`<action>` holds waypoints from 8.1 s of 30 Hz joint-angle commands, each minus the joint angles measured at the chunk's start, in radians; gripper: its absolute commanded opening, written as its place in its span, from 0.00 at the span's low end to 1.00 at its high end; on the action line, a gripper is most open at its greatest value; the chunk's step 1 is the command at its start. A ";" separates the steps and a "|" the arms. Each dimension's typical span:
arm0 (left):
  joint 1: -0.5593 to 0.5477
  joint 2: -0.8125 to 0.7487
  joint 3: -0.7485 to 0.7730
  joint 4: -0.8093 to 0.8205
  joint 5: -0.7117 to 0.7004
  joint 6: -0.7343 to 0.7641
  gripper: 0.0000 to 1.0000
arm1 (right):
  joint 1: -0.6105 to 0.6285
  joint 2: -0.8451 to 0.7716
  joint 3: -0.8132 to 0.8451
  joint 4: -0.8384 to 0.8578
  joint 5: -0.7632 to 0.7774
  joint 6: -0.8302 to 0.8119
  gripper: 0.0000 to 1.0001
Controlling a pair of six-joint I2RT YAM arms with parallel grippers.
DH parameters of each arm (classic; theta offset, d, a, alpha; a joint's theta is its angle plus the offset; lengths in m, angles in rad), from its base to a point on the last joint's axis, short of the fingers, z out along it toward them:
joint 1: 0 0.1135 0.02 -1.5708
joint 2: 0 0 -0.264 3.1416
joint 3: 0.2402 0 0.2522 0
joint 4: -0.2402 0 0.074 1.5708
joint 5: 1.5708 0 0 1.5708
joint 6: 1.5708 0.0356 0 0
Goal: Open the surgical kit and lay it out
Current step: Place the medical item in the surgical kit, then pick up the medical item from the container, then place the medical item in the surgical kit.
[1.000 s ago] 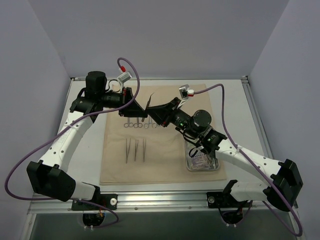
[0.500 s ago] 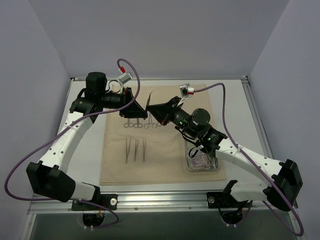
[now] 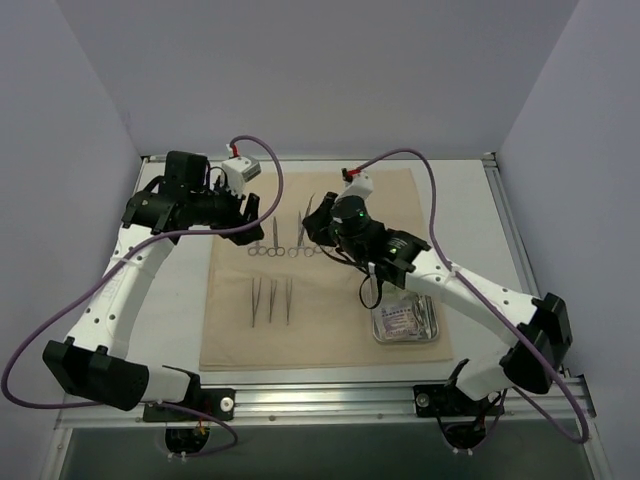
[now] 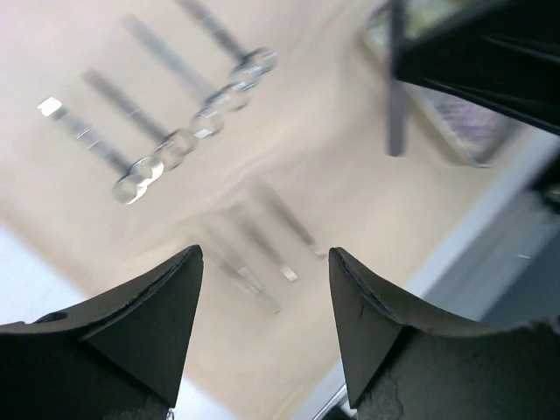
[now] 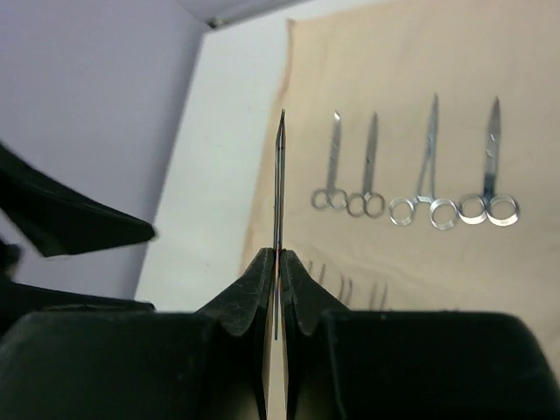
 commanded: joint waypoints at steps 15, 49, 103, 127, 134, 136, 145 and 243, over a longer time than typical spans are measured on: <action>0.231 -0.031 -0.131 -0.064 -0.388 0.065 0.66 | 0.196 0.488 0.209 -0.560 0.097 0.249 0.00; 0.233 -0.021 -0.111 -0.103 -0.317 0.088 0.65 | 0.127 0.592 0.152 -0.500 -0.014 0.192 0.00; 0.233 0.021 -0.096 -0.116 -0.248 0.100 0.65 | -0.600 -0.017 -0.285 -0.765 -0.049 -0.118 0.27; 0.233 0.027 -0.094 -0.122 -0.222 0.105 0.65 | -0.618 0.138 -0.343 -0.661 -0.074 -0.161 0.29; 0.233 0.025 -0.085 -0.132 -0.210 0.108 0.65 | -0.608 0.175 -0.356 -0.627 -0.087 -0.162 0.30; 0.233 0.024 -0.084 -0.132 -0.207 0.108 0.65 | -0.600 0.184 -0.359 -0.615 -0.093 -0.165 0.31; 0.233 0.027 -0.082 -0.135 -0.196 0.108 0.65 | -0.552 0.169 -0.320 -0.656 -0.051 -0.170 0.20; 0.233 0.032 -0.085 -0.149 -0.175 0.117 0.65 | -0.059 0.608 0.194 -0.491 -0.179 -0.053 0.00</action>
